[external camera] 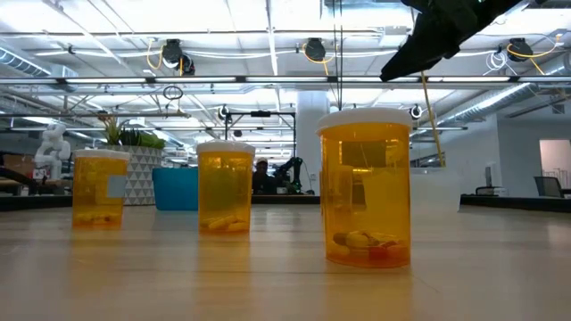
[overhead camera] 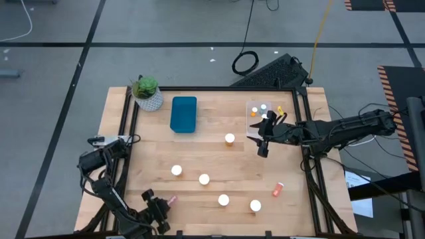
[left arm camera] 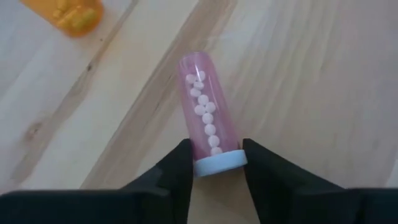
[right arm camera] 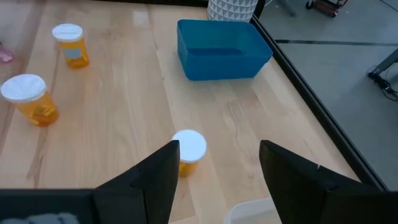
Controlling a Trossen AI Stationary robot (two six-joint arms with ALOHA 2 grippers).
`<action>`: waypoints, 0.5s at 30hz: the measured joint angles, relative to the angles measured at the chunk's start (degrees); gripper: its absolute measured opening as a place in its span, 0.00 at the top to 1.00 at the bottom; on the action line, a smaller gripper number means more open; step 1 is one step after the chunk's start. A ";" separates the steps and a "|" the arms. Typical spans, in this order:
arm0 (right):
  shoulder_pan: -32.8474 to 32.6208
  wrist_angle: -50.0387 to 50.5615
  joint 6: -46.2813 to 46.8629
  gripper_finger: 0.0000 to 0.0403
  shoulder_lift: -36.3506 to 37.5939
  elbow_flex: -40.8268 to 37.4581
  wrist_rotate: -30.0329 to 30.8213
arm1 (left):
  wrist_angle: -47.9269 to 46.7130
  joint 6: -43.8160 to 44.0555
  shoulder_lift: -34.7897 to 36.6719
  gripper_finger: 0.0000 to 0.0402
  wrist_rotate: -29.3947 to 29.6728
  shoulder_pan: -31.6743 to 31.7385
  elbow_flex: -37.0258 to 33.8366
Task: Pick and place medicine bottles into bin by pill shape (circle, oval)
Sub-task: Put the small purple pill bottle into the transparent bin
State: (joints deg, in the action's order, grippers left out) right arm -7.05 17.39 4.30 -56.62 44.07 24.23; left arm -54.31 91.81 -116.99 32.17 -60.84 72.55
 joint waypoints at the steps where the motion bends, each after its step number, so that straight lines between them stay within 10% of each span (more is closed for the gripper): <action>1: 0.00 0.00 0.36 0.46 0.00 0.00 -0.02 | -0.33 0.00 0.00 0.68 -0.08 0.00 -0.01; 15: -1.87 -13.92 -0.42 0.46 -4.62 0.00 -3.76 | -10.84 -7.88 9.48 0.68 -0.17 1.18 -0.19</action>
State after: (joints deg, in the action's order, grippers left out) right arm -8.92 3.47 3.87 -61.24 44.08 20.46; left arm -65.15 83.93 -107.51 32.00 -59.66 72.36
